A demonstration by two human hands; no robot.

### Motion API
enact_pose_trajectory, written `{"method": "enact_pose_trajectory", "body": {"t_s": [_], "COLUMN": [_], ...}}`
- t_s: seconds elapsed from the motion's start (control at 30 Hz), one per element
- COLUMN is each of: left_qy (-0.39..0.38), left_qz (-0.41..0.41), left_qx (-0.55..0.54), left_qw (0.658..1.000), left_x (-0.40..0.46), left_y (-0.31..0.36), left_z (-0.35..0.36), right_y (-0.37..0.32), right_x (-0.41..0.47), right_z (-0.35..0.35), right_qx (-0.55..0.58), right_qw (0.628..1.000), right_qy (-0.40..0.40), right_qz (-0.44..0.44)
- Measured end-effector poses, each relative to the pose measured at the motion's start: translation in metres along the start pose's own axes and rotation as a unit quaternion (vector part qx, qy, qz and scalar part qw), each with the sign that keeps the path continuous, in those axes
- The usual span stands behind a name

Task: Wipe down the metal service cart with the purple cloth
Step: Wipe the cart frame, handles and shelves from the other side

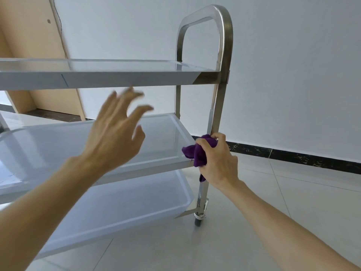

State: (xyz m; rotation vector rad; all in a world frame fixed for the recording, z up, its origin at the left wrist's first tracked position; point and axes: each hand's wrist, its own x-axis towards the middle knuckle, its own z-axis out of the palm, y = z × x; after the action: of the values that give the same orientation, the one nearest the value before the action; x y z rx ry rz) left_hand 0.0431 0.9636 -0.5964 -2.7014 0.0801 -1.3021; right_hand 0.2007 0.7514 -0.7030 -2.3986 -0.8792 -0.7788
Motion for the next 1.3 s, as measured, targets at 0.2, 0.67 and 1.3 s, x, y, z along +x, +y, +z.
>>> {"method": "enact_pose_trajectory", "body": {"t_s": [0.2, 0.67, 1.3], "left_qy": [-0.21, -0.31, -0.243], "left_qz": [-0.105, -0.161, -0.182], "left_qx": [-0.05, 0.013, -0.036], "left_qw": [0.971, 0.937, 0.952], "left_x": [-0.072, -0.132, -0.136], "left_y": [-0.003, -0.034, -0.031], "left_z": [0.038, 0.048, 0.048], "right_y": [-0.035, -0.01, -0.003], "right_x": [0.03, 0.044, 0.021], "right_z": [0.003, 0.022, 0.041], "right_qx": [0.003, 0.109, 0.121], "right_qw": [0.988, 0.928, 0.968], "right_qy": [-0.026, -0.345, -0.18], "right_qz": [-0.151, -0.085, -0.129]}}
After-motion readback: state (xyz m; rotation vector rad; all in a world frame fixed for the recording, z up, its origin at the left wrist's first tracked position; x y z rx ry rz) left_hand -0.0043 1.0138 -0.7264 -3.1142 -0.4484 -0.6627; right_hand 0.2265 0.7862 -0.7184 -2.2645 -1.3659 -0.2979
